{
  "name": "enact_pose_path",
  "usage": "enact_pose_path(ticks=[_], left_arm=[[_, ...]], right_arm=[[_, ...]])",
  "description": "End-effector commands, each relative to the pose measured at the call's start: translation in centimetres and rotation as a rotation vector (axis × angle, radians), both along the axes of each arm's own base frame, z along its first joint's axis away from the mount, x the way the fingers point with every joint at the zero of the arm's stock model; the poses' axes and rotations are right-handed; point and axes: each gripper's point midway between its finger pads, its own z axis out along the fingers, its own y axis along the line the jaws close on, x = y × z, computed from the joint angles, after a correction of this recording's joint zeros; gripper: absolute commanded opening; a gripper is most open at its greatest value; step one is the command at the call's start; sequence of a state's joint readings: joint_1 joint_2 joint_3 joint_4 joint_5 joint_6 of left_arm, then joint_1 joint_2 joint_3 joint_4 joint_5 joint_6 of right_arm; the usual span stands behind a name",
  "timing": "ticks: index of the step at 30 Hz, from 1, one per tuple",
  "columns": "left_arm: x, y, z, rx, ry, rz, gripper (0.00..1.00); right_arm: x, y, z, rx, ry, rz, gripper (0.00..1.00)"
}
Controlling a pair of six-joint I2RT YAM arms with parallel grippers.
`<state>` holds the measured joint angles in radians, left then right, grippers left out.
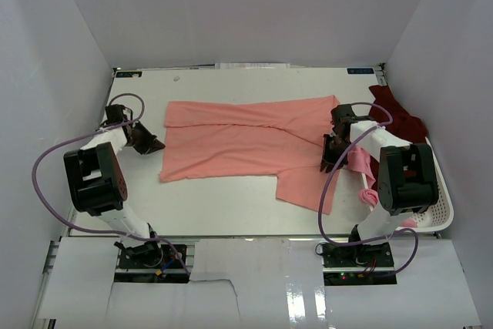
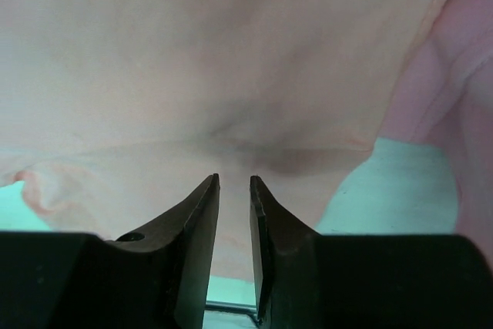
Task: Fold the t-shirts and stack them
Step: Fold the flattened tshirt in 1/3 of the way
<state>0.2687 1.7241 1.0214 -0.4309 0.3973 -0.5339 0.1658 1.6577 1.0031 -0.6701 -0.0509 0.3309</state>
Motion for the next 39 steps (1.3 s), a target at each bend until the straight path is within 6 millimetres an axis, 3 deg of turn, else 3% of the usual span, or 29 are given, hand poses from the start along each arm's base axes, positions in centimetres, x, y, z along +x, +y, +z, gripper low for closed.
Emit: enact_pose_path(ticks=[1,4,7,10,12,13,14,15,17,18,20,21,23,24,25,26,27,28,30,31,32,37,39], left_arm=[[0.7,-1.3,6.5,-0.012,-0.154,-0.024,0.20],[1.8,-1.1,8.8,-0.007,-0.200,-0.025,0.21],[3.3,-0.5,9.8,0.014,-0.225,-0.020,0.21],[5.3,-0.2,9.3,-0.001,-0.220,-0.004,0.21],[7.4,-0.2,9.3,-0.009,-0.236,-0.001,0.21],[8.4,-0.3,9.4,-0.007,-0.249,-0.005,0.22],[10.1,-0.6,10.9,0.001,-0.289,-0.015,0.22],[11.1,-2.0,9.8,-0.010,-0.267,-0.049,0.22],[12.7,-3.8,10.2,-0.012,-0.277,-0.090,0.22],[14.1,-6.1,10.9,-0.014,-0.305,-0.141,0.23],[15.1,-8.8,11.6,-0.020,-0.327,-0.199,0.23],[15.8,-12.3,12.3,-0.028,-0.354,-0.269,0.24],[16.3,-14.9,12.7,-0.028,-0.367,-0.318,0.25],[16.7,-17.4,14.1,-0.043,-0.407,-0.367,0.26],[17.0,-18.7,13.0,-0.053,-0.390,-0.389,0.26],[17.1,-19.9,12.9,-0.067,-0.388,-0.410,0.27],[17.3,-22.3,14.6,-0.098,-0.425,-0.455,0.27],[17.5,-23.5,12.9,-0.119,-0.390,-0.476,0.28],[17.1,-26.6,12.9,-0.177,-0.381,-0.532,0.28],[17.5,-27.6,13.8,-0.191,-0.405,-0.547,0.28],[17.4,-29.0,12.5,-0.204,-0.383,-0.564,0.29],[17.4,-32.2,11.8,-0.278,-0.385,-0.601,0.29],[17.3,-33.0,10.7,-0.308,-0.366,-0.610,0.29]], right_arm=[[2.2,1.6,3.8,0.049,-0.076,0.051,0.29],[3.1,2.2,5.4,0.068,-0.115,0.069,0.34],[4.6,2.7,7.0,0.091,-0.167,0.082,0.39],[6.5,3.4,8.2,0.116,-0.224,0.111,0.54],[8.4,4.9,9.6,0.187,-0.295,0.170,0.66],[9.1,5.4,9.2,0.201,-0.298,0.185,0.70],[10.2,6.0,9.5,0.218,-0.330,0.203,0.75],[11.6,6.9,10.9,0.248,-0.375,0.248,0.75],[13.4,7.7,9.9,0.245,-0.364,0.276,0.76],[13.9,8.1,9.9,0.252,-0.359,0.294,0.76],[16.5,9.0,10.0,0.245,-0.381,0.323,0.76],[17.1,9.2,9.8,0.243,-0.380,0.327,0.76],[18.9,9.8,9.2,0.253,-0.378,0.313,0.76],[19.3,10.1,9.2,0.265,-0.374,0.308,0.76],[20.2,10.5,9.0,0.280,-0.374,0.300,0.74],[20.6,10.7,8.9,0.282,-0.371,0.293,0.73],[20.9,10.6,8.7,0.276,-0.370,0.284,0.71],[21.1,10.7,8.0,0.275,-0.355,0.279,0.70],[21.5,10.8,7.8,0.274,-0.356,0.272,0.69],[21.6,10.8,7.2,0.273,-0.341,0.269,0.68],[21.6,10.7,7.0,0.275,-0.333,0.258,0.67],[20.9,10.8,6.1,0.286,-0.299,0.240,0.64],[20.6,10.7,5.9,0.284,-0.296,0.231,0.64]])
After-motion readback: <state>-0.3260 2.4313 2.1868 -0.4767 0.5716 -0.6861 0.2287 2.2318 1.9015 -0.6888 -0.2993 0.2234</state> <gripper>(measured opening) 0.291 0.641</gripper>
